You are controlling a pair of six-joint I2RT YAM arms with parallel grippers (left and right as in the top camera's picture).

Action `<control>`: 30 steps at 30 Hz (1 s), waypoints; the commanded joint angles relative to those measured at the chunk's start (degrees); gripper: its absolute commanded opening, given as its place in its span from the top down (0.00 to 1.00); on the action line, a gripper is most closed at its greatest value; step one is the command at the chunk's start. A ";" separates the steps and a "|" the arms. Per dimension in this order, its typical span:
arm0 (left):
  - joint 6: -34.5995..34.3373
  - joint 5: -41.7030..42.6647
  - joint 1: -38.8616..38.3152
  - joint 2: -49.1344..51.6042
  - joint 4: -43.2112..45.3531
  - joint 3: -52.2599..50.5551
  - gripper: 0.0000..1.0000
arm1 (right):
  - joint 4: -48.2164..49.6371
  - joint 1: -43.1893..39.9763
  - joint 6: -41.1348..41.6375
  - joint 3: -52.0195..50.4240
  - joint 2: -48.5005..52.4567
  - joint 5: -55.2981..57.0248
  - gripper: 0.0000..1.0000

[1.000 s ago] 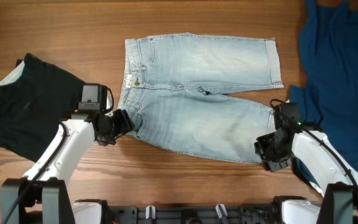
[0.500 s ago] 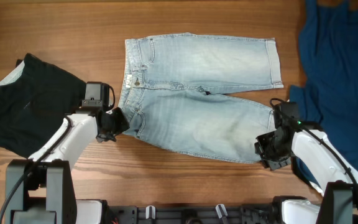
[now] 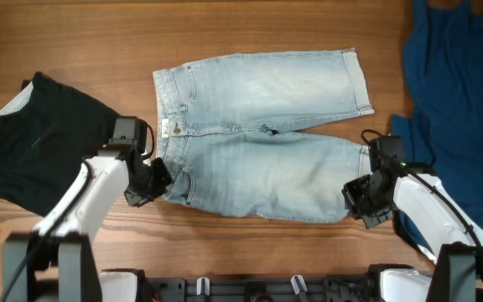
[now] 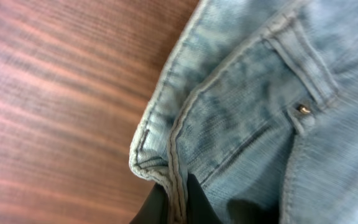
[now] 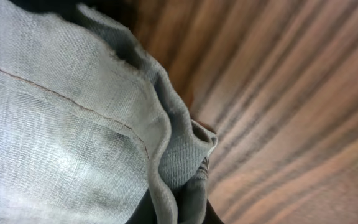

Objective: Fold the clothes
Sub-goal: 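Lift the bottom edges and fold them up over the top half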

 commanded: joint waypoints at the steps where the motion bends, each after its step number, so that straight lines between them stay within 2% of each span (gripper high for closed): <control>1: 3.15 2.34 0.09 -8.96 -5.09 2.54 0.96 | -3.96 0.20 -5.60 0.11 -4.24 1.55 0.96; 4: 4.17 2.34 0.13 -16.00 -8.59 3.76 0.96 | -8.74 0.20 -8.74 4.26 -9.38 1.77 0.96; 8: 4.17 2.34 0.13 -23.98 -14.47 3.78 0.96 | -16.68 0.17 -14.34 15.02 -15.02 3.87 0.96; 13: 4.13 2.36 0.13 -30.60 -18.21 6.25 0.96 | -21.94 0.17 -23.32 28.79 -15.30 5.25 0.96; 15: 3.91 2.34 0.13 -31.50 -14.71 6.78 0.96 | -22.14 0.20 -26.18 34.32 -13.79 5.09 0.96; 18: -0.26 1.20 0.72 -29.88 -8.04 6.78 0.96 | -21.73 0.20 -29.86 40.41 -8.66 5.33 0.96; 20: -3.67 0.35 2.34 -27.08 -2.86 6.78 0.96 | -19.93 0.20 -33.24 44.76 -2.84 5.70 0.96; 24: -6.97 0.39 5.64 -18.64 8.59 6.75 0.96 | -15.69 0.20 -34.97 50.60 9.33 6.16 0.96; 30: -8.22 0.39 5.97 -8.17 21.75 6.75 0.96 | -8.15 0.31 -38.64 53.83 20.65 5.86 0.96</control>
